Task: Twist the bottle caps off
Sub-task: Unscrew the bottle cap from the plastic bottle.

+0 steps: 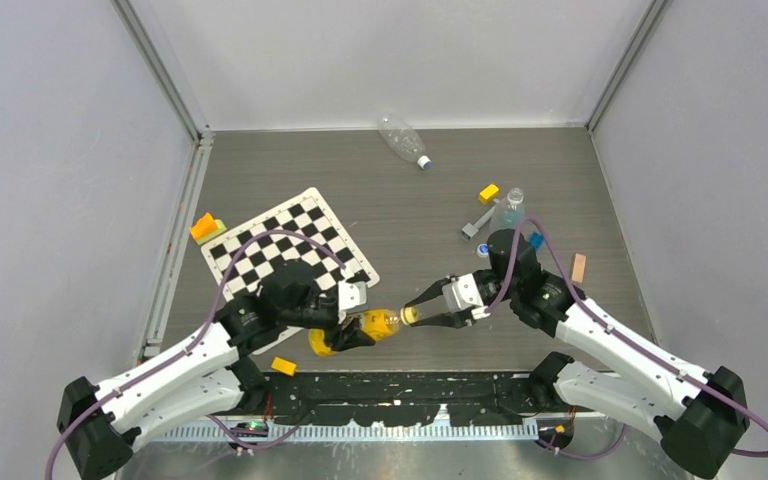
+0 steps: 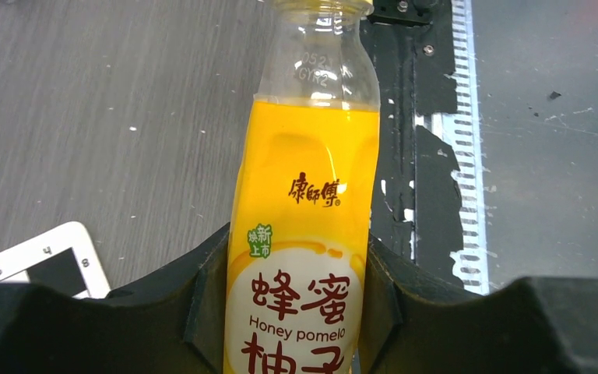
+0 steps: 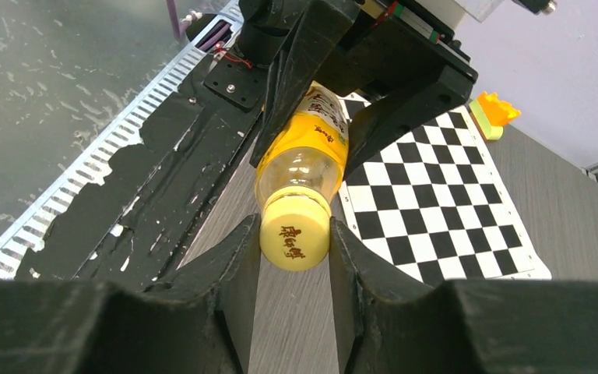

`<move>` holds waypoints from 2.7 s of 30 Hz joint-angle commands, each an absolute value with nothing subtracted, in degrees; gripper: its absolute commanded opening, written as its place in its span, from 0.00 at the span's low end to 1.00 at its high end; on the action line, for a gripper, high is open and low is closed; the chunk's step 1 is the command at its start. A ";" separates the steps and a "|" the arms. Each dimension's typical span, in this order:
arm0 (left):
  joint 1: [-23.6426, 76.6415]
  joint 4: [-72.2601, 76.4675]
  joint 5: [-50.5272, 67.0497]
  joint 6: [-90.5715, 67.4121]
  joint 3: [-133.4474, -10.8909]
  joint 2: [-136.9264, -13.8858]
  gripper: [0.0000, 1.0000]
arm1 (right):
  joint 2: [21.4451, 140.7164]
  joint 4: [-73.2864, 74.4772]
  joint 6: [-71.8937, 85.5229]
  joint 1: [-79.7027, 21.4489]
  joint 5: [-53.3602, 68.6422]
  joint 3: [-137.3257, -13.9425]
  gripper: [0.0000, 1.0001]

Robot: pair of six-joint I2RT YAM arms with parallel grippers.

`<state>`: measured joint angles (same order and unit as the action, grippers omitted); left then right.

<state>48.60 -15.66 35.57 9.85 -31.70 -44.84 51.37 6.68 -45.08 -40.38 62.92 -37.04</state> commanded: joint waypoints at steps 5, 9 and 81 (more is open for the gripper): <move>48.52 -2.64 26.00 9.81 -28.09 -36.66 0.00 | 50.43 -8.57 -24.15 -40.25 50.11 -34.61 0.64; 48.52 -1.30 18.98 10.41 -26.70 -35.81 0.00 | 48.99 -15.14 -18.31 -40.26 45.95 -31.53 0.74; 56.40 0.58 3.29 11.22 -27.17 -39.18 0.00 | 59.61 -29.63 16.04 -40.12 39.45 -33.15 0.12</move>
